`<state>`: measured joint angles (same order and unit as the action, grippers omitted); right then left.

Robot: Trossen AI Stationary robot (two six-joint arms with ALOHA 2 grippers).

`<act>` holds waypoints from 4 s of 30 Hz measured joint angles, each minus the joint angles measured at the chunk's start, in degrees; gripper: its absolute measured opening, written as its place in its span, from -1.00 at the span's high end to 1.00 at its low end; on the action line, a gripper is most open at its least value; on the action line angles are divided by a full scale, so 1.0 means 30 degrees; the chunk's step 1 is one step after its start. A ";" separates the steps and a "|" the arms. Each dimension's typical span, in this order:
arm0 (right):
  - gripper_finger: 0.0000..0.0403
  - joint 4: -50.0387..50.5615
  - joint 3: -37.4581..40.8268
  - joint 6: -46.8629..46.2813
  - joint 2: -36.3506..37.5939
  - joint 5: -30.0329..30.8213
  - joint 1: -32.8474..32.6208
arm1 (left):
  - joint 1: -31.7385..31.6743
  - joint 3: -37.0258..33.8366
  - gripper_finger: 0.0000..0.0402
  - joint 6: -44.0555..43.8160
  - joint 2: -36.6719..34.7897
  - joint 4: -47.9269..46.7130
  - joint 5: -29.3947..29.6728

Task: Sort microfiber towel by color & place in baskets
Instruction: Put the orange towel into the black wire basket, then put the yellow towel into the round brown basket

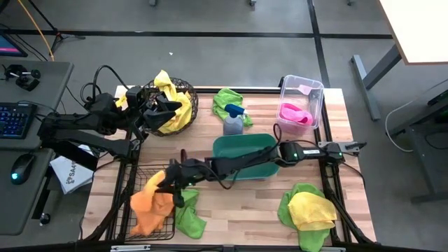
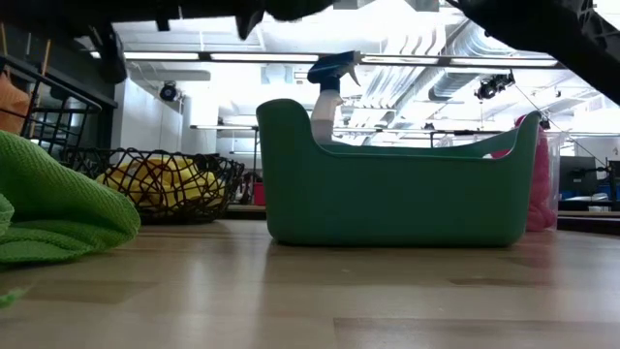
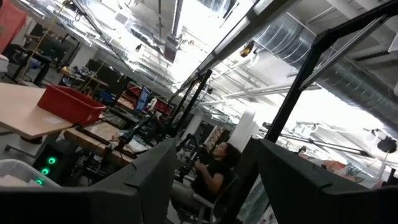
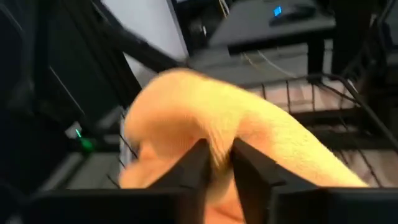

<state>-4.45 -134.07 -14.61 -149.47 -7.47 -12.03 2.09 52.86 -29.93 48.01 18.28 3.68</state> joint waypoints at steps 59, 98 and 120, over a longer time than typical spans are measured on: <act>-0.32 1.9082 2.3250 -2.3860 2.3204 0.1682 -1.3215 | -0.0066 0.0000 -0.05 0.1887 -0.0006 -0.1144 0.0593; 0.99 2.8802 1.1612 -1.9890 1.9640 1.0211 -1.2635 | -0.0058 0.0000 -0.05 0.2368 -0.0007 -0.0461 0.1042; 1.00 0.7159 0.7866 0.5820 1.7373 0.7704 0.2539 | -0.0035 -0.0001 -0.05 0.1998 -0.0007 0.3047 -0.0049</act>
<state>17.03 -110.48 2.85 -97.35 15.64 -4.41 1.98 52.86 -23.94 47.99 27.43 3.54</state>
